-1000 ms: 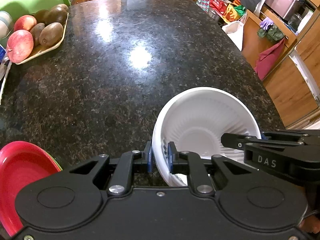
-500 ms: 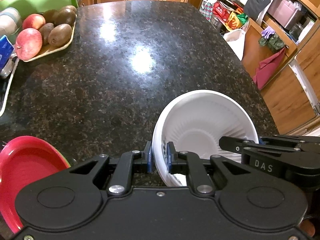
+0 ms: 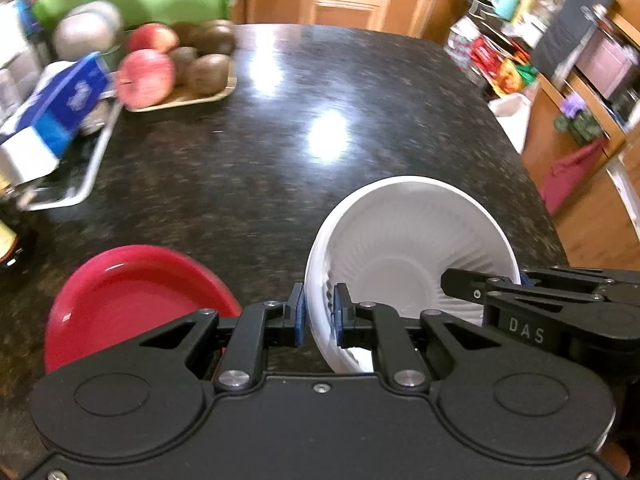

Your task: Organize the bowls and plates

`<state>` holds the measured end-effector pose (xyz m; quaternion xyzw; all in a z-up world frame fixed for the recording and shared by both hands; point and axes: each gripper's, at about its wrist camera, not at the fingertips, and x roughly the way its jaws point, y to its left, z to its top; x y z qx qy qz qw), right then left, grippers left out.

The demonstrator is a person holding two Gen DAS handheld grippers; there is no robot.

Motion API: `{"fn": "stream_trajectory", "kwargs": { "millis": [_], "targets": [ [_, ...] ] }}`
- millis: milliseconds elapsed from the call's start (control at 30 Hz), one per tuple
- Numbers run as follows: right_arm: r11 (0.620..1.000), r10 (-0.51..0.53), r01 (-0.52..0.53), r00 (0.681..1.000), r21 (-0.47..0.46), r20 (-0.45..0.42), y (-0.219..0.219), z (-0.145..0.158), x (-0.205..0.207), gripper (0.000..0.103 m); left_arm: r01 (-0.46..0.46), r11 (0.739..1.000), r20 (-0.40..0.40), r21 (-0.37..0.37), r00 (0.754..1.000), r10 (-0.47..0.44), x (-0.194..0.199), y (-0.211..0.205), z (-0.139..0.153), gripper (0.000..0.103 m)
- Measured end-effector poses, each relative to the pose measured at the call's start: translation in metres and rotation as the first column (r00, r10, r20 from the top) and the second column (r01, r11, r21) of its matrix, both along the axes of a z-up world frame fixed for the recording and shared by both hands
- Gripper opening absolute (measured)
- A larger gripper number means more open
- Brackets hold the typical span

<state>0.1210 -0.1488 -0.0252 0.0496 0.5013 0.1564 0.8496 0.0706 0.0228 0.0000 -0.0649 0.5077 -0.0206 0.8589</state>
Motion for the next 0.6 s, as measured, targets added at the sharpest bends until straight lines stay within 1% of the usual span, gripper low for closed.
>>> {"fn": "stream_trajectory", "kwargs": {
  "millis": [233,433,600],
  "targets": [
    [0.992,0.129,-0.13,0.991,0.009,0.024,0.054,0.01,-0.003,0.017,-0.128,0.992,0.011,0.018,0.992,0.127,-0.022,0.045,0.006,0.019],
    [0.973,0.23,-0.23,0.973,0.015,0.025,0.102,0.012,-0.009,0.017,-0.226,0.974,0.007,0.025,0.974,0.226,-0.042,0.082,0.006,0.019],
    [0.96,0.279,-0.28,0.96,0.01,0.01,0.131,0.012,-0.012,0.017,-0.281,0.96,-0.012,0.014,0.96,0.281,-0.052,0.109,-0.001,0.019]
  ]
}}
